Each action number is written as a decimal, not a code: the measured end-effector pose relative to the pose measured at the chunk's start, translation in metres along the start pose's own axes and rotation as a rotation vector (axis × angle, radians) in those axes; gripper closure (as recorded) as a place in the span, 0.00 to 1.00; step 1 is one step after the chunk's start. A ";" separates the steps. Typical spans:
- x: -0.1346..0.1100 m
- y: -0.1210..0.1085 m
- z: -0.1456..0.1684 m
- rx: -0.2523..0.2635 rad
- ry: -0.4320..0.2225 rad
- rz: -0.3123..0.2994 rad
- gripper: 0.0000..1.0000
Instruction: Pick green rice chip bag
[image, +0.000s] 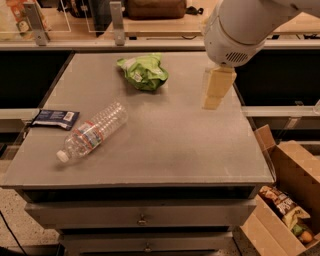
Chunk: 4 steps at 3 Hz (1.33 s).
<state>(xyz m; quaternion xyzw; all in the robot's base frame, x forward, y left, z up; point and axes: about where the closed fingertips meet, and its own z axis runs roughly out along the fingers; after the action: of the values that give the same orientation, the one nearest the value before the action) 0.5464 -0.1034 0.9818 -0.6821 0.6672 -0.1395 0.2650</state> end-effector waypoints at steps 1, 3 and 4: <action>0.000 0.000 0.000 0.000 0.000 0.000 0.00; -0.007 -0.037 0.033 0.039 0.068 0.052 0.00; -0.002 -0.061 0.062 0.069 0.092 0.081 0.00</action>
Offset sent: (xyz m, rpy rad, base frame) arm 0.0427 0.0190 -0.0088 -0.0430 0.0006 -0.0597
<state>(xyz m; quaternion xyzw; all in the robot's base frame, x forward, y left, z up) 0.6305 -0.0924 0.9647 -0.6377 0.7006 -0.1826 0.2628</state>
